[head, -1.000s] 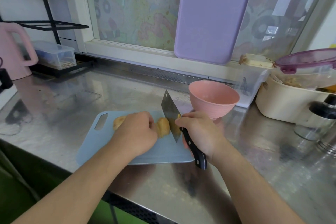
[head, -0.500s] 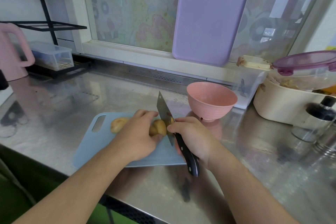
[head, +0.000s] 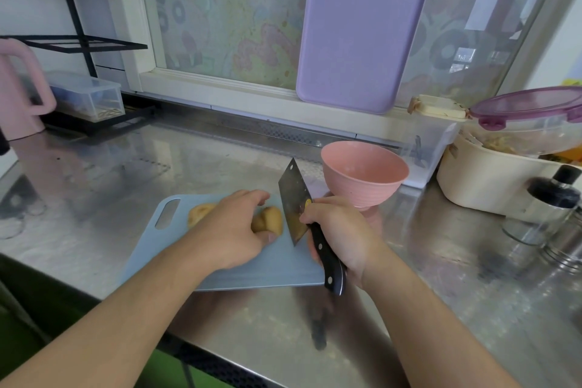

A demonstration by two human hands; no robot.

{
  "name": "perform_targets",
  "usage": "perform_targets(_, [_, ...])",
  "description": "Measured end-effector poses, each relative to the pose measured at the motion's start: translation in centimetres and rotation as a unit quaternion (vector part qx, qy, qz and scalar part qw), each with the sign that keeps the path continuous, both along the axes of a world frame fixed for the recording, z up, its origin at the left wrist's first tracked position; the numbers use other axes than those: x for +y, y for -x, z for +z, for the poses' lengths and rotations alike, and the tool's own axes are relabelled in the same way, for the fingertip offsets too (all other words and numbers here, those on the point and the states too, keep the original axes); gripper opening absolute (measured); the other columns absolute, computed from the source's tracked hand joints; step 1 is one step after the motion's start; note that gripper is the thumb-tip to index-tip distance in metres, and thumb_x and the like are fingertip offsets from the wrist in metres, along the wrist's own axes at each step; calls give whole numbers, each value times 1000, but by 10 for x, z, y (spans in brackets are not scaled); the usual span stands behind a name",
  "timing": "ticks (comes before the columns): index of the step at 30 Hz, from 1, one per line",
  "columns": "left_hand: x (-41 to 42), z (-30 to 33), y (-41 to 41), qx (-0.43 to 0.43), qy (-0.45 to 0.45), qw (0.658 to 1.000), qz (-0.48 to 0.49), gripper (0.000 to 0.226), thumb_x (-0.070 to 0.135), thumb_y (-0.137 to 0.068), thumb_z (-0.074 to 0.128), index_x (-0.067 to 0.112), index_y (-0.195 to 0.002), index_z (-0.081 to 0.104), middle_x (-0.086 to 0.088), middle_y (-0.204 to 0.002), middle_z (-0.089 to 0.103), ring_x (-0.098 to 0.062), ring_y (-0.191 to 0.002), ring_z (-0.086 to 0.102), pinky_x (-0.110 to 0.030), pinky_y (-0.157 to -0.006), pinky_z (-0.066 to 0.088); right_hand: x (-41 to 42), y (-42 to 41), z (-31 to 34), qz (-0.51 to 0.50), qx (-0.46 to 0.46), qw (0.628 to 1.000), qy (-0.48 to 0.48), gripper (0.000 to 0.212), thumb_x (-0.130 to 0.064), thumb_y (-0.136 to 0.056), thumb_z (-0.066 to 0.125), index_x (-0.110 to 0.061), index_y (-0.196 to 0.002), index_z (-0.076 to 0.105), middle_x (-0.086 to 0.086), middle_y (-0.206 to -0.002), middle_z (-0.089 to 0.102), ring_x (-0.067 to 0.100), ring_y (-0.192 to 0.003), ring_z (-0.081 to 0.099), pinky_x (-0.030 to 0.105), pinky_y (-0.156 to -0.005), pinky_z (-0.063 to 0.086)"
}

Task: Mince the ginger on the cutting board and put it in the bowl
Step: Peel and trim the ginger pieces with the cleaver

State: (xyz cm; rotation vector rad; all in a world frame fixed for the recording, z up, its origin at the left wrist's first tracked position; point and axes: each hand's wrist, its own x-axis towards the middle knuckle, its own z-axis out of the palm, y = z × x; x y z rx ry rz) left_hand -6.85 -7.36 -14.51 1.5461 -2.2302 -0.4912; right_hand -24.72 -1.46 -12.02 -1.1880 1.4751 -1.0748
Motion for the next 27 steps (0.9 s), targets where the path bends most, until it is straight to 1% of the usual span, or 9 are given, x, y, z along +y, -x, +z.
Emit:
perform_targets(4, [6, 2, -2, -27, 12, 999, 36, 41, 38, -93, 74, 31, -132, 60, 12, -121, 57, -12, -111, 56, -24, -90, 39, 0, -1, 1, -2, 11, 1000, 0, 40, -7, -84, 57, -20, -46, 53, 7, -48, 47, 24, -42, 47, 30, -53, 37])
perform_targets(6, [9, 1, -1, -32, 17, 998, 49, 34, 37, -94, 73, 31, -125, 63, 13, -116, 57, -12, -110, 56, -25, -90, 40, 1, -1, 1, -3, 12, 1000, 1, 37, -7, -84, 57, -19, -50, 52, 8, -48, 48, 24, -41, 46, 29, -52, 37])
perform_targets(11, [12, 5, -3, -43, -2, 998, 50, 30, 26, -91, 67, 35, -119, 65, 14, -113, 57, -13, -109, 58, -28, -93, 46, 2, -1, 1, -4, 17, 1000, -5, 42, -8, -84, 58, -21, -45, 55, 5, -48, 49, 24, -42, 50, 34, -57, 39])
perform_targets(14, [12, 6, -5, -48, -8, 997, 60, 35, 18, -89, 64, 28, -122, 65, 8, -117, 58, -17, -111, 58, -33, -98, 50, 2, -2, 3, -5, 12, 1000, -6, 42, -7, -85, 58, -21, -45, 55, 6, -49, 49, 24, -43, 49, 35, -57, 39])
perform_targets(16, [12, 4, -5, -54, 3, 996, 72, 30, 16, -91, 61, 24, -120, 66, 5, -119, 57, -19, -112, 58, -35, -98, 51, 3, -2, 3, -2, 12, 1000, -5, 43, -7, -85, 58, -21, -45, 54, 6, -48, 48, 24, -43, 49, 34, -56, 38])
perform_targets(19, [12, 1, -3, -92, 39, 991, 88, 14, 17, -96, 56, 16, -103, 68, 1, -111, 54, -24, -102, 59, -43, -90, 55, 4, -3, 4, 0, 14, 1000, -5, 42, -6, -85, 57, -21, -46, 54, 5, -48, 48, 23, -41, 49, 32, -55, 38])
perform_targets(22, [13, 3, 2, -120, 58, 985, 106, 15, 19, -99, 53, 14, -96, 67, -2, -106, 52, -26, -96, 59, -42, -79, 55, 5, -3, 4, 5, 20, 1000, -4, 45, -6, -85, 56, -22, -43, 55, 4, -47, 48, 22, -42, 49, 31, -55, 38])
perform_targets(24, [12, 5, 2, -112, 67, 983, 131, 19, 21, -101, 50, 13, -92, 66, -4, -101, 53, -27, -93, 59, -41, -73, 53, 5, -3, 4, 6, 23, 1000, -3, 47, -7, -86, 56, -23, -41, 55, 3, -46, 48, 22, -41, 49, 32, -55, 38])
perform_targets(27, [13, 6, 3, -51, 62, 985, 152, 26, 26, -100, 52, 11, -85, 68, -6, -90, 62, -26, -80, 63, -41, -68, 56, 5, -4, 5, 8, 29, 1000, -2, 47, -7, -85, 56, -24, -41, 54, 4, -46, 48, 22, -42, 49, 32, -55, 39])
